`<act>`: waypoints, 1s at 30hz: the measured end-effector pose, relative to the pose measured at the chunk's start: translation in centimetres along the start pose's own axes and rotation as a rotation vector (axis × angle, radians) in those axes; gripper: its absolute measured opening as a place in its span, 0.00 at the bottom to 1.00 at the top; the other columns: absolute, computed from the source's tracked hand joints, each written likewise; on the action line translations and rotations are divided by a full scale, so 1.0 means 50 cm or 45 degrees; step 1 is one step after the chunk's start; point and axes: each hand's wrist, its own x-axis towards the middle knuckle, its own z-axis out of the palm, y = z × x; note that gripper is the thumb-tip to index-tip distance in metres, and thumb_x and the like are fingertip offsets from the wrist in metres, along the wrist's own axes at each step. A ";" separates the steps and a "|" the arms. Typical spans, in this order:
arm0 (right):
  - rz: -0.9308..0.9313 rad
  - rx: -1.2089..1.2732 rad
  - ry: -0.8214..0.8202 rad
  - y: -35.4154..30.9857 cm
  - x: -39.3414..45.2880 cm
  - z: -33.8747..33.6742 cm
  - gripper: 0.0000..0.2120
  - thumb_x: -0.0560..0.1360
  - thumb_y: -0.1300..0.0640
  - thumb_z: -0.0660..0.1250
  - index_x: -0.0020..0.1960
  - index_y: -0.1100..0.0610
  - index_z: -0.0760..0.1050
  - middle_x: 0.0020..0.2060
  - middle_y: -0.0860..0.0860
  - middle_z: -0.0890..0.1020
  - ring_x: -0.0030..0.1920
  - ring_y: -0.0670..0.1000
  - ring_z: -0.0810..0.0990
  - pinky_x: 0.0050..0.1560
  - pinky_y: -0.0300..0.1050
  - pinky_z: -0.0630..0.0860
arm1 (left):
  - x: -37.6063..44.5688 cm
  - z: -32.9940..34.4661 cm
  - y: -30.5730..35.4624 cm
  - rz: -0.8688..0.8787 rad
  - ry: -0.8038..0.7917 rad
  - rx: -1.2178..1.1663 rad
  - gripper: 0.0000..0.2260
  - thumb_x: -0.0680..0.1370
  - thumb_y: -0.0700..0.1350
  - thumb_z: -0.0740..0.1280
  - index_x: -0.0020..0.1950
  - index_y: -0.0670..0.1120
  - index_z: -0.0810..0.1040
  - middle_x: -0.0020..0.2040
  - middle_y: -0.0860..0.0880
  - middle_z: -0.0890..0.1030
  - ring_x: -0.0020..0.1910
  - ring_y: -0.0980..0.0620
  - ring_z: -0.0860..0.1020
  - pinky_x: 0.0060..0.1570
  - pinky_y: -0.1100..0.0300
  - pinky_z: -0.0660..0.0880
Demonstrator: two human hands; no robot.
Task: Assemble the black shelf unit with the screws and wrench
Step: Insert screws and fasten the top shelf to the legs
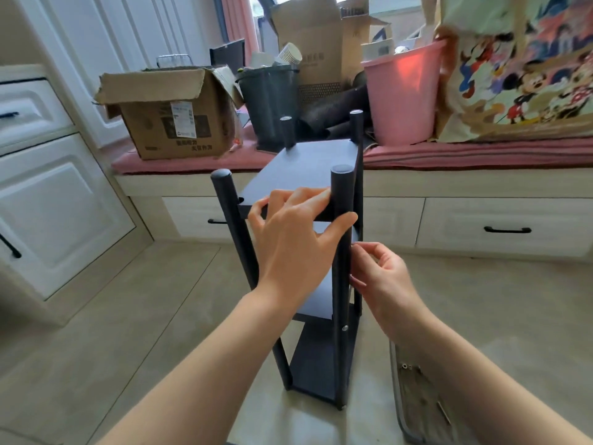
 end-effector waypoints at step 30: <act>0.246 -0.195 -0.394 0.144 0.022 0.412 0.08 0.82 0.54 0.63 0.54 0.58 0.75 0.40 0.51 0.87 0.42 0.49 0.86 0.45 0.46 0.78 | -0.084 -0.303 -0.413 -0.563 0.239 -0.583 0.05 0.77 0.53 0.72 0.51 0.56 0.85 0.46 0.59 0.83 0.50 0.61 0.80 0.49 0.75 0.71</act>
